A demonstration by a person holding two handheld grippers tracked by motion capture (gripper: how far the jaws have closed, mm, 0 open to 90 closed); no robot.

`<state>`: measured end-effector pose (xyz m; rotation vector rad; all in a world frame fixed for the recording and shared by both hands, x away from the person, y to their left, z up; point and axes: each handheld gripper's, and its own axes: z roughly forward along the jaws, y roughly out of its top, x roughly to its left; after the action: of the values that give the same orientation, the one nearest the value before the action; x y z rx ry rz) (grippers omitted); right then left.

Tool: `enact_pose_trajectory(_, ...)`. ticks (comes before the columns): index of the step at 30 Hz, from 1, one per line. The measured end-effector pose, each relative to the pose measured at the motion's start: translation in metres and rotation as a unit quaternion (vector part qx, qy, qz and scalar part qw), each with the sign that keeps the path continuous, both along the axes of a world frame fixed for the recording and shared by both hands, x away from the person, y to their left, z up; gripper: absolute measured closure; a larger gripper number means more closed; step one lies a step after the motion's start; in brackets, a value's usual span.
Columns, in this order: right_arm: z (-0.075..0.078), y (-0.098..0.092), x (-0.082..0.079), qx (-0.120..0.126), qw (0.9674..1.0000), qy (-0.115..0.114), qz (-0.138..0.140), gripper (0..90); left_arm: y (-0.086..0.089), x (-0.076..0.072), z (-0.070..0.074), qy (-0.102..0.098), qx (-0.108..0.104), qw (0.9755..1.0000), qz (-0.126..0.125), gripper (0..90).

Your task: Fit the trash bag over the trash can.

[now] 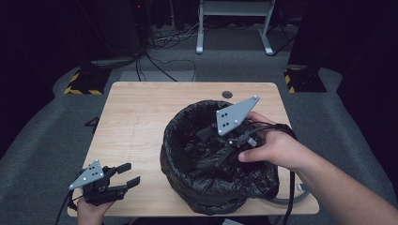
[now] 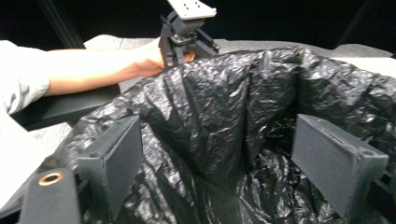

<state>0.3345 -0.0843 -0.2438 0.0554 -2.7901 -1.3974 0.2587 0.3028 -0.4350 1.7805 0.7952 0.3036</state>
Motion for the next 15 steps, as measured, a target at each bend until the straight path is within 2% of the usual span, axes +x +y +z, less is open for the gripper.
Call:
enact_pose_trajectory(5, 0.001, -0.001, 0.005, 0.014, 0.9992, 0.0, -0.036, 16.8, -0.001, 0.0, 0.0, 0.001, 0.0, 1.0, 0.003, 36.0)
enact_pose_trajectory(9, 0.0, -0.003, 0.012, 0.025, 0.9957, -0.001, -0.089, 16.8, -0.001, 0.0, 0.0, 0.0, 0.001, 1.0, 0.003, 36.0)
enact_pose_trajectory(12, -0.001, -0.007, 0.02, 0.027, 0.9899, -0.001, -0.139, 16.7, 0.0, 0.0, 0.0, 0.001, -0.001, 1.0, 0.004, 36.0)
enact_pose_trajectory(15, -0.001, -0.009, 0.029, 0.027, 0.9809, 0.002, -0.193, 16.7, 0.0, 0.0, 0.0, 0.001, -0.001, 1.0, 0.004, 36.0)
